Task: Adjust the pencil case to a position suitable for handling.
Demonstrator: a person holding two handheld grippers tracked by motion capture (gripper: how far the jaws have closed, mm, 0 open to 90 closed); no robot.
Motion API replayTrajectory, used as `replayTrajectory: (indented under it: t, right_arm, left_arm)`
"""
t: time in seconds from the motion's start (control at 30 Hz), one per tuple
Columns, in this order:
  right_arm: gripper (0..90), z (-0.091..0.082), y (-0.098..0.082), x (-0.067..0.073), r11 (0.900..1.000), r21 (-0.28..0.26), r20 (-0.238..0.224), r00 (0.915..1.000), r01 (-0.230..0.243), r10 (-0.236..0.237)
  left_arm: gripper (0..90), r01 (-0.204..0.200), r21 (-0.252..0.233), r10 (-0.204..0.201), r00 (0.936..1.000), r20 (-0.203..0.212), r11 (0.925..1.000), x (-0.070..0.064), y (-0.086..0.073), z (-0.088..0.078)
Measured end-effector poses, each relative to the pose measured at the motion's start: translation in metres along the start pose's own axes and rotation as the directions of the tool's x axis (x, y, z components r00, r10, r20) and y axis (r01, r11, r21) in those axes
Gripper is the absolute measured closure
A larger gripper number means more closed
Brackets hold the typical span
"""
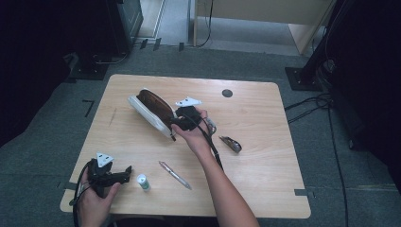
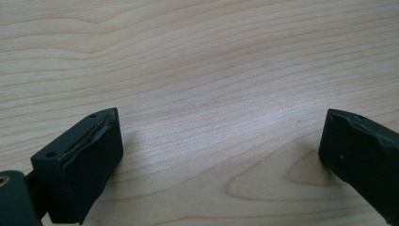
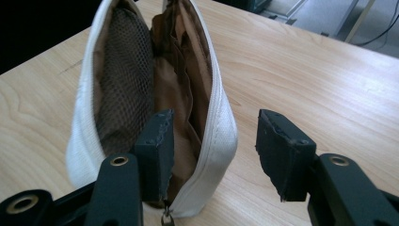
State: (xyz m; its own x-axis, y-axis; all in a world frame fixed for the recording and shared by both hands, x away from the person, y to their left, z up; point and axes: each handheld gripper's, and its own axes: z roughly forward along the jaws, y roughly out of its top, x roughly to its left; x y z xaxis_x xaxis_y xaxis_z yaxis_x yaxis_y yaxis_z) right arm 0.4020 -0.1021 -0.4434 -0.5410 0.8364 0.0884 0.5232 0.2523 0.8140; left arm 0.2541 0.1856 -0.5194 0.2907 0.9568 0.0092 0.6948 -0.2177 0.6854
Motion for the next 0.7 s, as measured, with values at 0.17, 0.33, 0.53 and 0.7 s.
replayTrajectory:
  t: [0.17, 0.33, 0.53, 0.7]
  right_arm:
    - [51.2, 0.015, 0.001, -0.002, 1.000, 0.016, -0.002, 0.9996, -0.026, 0.026]
    - [58.9, 0.026, 0.000, -0.004, 0.998, 0.037, -0.019, 0.9983, -0.055, 0.056]
    - [79.6, 0.031, -0.001, -0.004, 0.995, 0.059, -0.006, 0.9967, -0.081, 0.081]
    - [82.6, 0.025, 0.000, -0.005, 0.993, 0.035, -0.024, 0.9931, -0.114, 0.115]
  left_arm:
    - [0.5, 0.001, -0.001, -0.001, 1.0000, 0.000, 1.0000, 0.000, 0.000, 0.000]
    - [0.5, 0.001, -0.001, -0.001, 1.0000, 0.000, 1.0000, 0.000, 0.000, 0.000]
    - [0.4, -0.001, -0.001, 0.001, 1.0000, -0.001, 1.0000, 0.000, 0.000, 0.000]
    - [0.5, 0.000, -0.001, 0.000, 1.0000, 0.000, 1.0000, 0.000, 0.000, 0.000]
